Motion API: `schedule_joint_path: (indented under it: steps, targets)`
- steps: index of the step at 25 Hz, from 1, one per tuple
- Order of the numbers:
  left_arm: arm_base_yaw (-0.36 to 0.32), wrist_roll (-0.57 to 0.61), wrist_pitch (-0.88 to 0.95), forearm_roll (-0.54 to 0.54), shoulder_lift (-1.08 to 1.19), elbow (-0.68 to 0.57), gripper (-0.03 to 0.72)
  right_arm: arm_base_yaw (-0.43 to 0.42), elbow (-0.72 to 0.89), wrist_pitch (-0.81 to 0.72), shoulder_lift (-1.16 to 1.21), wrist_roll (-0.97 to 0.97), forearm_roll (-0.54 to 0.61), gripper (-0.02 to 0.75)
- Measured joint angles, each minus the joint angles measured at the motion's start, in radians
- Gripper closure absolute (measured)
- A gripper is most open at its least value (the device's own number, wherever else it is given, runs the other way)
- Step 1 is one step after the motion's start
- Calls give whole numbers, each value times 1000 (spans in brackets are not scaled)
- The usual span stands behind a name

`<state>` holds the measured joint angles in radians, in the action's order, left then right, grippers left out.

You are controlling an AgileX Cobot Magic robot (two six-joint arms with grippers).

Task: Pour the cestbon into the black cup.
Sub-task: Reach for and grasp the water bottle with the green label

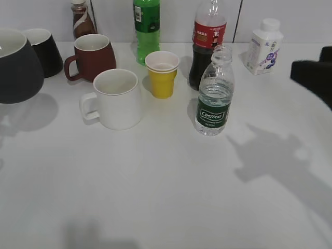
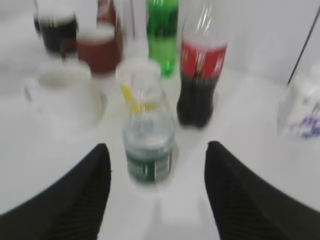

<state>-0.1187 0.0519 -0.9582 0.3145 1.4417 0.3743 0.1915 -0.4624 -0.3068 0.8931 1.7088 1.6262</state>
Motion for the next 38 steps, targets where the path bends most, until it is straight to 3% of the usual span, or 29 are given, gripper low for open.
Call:
schedule_joint_path:
  steps: [2, 6, 7, 9, 11, 13, 15, 19, 23, 33, 35, 37, 38]
  targets:
    - [0, 0, 2, 1, -4, 0, 645, 23, -47, -4, 46, -225, -290, 290]
    - [0, 0, 2, 1, -4, 0, 645, 95, -133, 57, 141, -1048, -997, 333]
    - [0, 0, 2, 1, -4, 0, 645, 112, -128, 109, 154, -1243, -1112, 346]
    - [0, 0, 2, 1, -5, 0, 645, 168, -70, 364, 152, -1472, -1255, 356]
    - [0, 0, 3, 1, -5, 0, 645, 249, 37, 639, 143, -1583, -1321, 360]
    - [0, 0, 3, 2, -6, 0, 645, 317, 126, 807, 155, -1630, -1391, 348]
    - [0, 0, 3, 2, -6, 0, 645, 338, 188, 854, 201, -1648, -1459, 296]
    - [0, 0, 3, 4, -6, 0, 645, 343, 200, 948, 345, -1660, -1517, 104]
    - [0, 0, 3, 4, -6, 0, 645, 343, 147, 1037, 495, -1665, -1537, 64]
    - [2, -20, 3, 82, -6, 0, 645, 343, -95, 1095, 862, -1751, -1547, 66]
    - [3, -60, 6, 128, -13, 0, 645, 343, -149, 1073, 926, -1765, -1545, 140]
    - [4, -92, 25, 167, -33, 0, 645, 343, -177, 1054, 949, -1770, -1552, 281]
    - [8, -100, 43, 183, -55, 0, 645, 343, -184, 1047, 949, -1770, -1559, 278]
